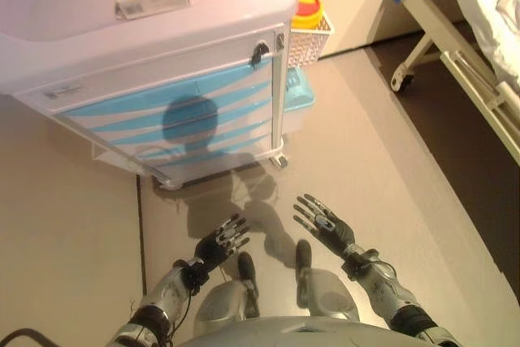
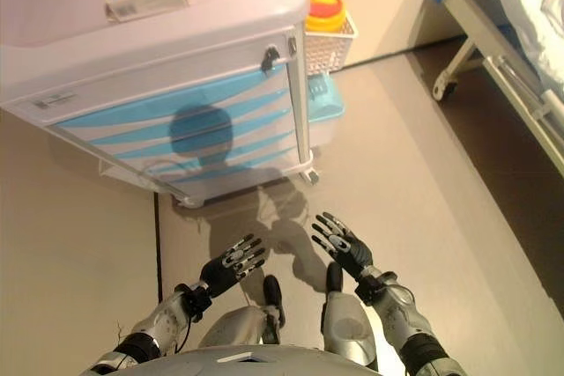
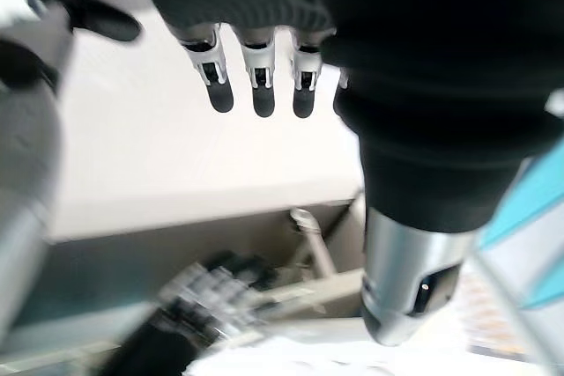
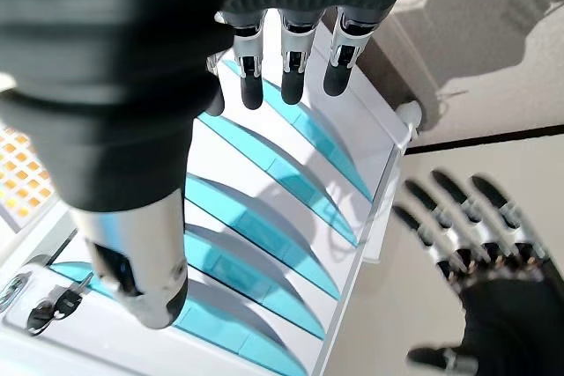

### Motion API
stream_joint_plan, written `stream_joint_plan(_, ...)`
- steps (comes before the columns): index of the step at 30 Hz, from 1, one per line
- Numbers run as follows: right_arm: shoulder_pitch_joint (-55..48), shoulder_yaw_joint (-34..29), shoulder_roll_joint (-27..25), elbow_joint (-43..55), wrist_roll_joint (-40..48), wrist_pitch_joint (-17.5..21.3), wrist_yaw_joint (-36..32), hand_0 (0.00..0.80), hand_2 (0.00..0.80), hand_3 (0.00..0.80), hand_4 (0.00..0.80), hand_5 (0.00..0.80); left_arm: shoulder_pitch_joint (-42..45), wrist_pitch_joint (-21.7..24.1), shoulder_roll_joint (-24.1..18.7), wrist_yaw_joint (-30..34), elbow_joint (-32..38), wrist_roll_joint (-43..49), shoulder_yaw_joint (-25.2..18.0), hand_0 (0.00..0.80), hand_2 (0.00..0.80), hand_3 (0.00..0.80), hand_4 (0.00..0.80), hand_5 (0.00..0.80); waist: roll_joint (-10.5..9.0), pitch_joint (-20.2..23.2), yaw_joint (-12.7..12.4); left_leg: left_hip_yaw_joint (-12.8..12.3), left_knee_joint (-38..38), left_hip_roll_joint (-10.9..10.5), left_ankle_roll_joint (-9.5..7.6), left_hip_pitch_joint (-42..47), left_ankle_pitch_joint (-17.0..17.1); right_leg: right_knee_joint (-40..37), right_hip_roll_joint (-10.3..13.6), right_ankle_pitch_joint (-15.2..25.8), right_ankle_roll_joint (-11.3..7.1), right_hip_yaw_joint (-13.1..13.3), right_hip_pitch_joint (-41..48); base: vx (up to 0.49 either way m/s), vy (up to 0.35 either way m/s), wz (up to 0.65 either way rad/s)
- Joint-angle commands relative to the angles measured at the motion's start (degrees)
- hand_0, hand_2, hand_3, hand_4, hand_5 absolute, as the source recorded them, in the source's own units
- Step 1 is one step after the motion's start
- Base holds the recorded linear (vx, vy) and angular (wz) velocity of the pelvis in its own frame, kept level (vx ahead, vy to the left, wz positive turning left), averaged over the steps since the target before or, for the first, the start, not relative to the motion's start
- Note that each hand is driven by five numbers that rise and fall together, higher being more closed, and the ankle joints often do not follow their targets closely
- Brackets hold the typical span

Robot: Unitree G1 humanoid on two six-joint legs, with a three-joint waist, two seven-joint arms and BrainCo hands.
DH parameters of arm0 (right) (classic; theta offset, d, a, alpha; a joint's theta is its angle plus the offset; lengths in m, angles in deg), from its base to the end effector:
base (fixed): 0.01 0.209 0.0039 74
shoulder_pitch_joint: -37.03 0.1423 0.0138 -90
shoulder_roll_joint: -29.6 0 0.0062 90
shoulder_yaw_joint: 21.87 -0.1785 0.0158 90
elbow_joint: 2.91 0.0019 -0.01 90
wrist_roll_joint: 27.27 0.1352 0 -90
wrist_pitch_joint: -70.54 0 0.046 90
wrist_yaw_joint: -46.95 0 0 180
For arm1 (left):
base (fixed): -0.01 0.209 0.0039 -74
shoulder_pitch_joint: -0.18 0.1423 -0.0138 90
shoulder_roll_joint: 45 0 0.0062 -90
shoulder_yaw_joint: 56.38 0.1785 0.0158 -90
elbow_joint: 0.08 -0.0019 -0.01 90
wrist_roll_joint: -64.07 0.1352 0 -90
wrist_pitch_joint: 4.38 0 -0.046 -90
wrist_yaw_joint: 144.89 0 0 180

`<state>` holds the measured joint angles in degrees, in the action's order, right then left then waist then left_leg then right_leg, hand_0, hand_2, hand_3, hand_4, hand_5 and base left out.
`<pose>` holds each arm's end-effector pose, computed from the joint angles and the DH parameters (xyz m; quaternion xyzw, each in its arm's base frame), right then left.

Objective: Open the drawer and pick up the medicine

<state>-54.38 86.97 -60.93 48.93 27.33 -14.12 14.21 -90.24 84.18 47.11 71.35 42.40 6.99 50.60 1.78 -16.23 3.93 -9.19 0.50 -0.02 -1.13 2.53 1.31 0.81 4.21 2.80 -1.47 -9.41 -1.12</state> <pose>0.1432 -0.1891 -0.0633 0.3305 0.2364 0.1803 0.8957 0.1313 0.1869 -0.0816 -0.3933 0.3038 -0.1574 0.8534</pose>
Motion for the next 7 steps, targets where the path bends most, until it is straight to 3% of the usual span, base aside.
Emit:
stream_joint_plan(1, -1.54, 1.3, 2.1, 0.49, 2.99, 0.51, 0.82, 0.0, 0.0, 0.0, 0.0, 0.0, 0.88, -0.33, 1.6, 3.06, -0.4, -5.34, -0.48, 0.0, 0.0, 0.0, 0.0, 0.0, -0.38, 2.8, -1.68, 6.35, -0.32, -0.49, 2.06, -2.53, -2.35, 6.79, -0.04, -8.52, -1.49, -1.97, 1.67, 0.01, -0.1, 0.14)
stream_joint_plan(7, -2.75, 1.01, 3.82, -3.07, 3.59, -0.61, 0.12, 0.0, 0.0, 0.0, 0.0, 0.0, 2.4, -0.74, 2.99, 3.99, -1.64, -6.39, -0.27, 0.0, 0.0, 0.0, 0.0, 0.0, -0.32, 5.15, -2.32, 6.77, -3.25, 0.26, 2.67, -0.73, -1.01, 5.43, -0.59, -8.74, -1.48, -3.2, 4.01, 0.002, -0.065, 0.09)
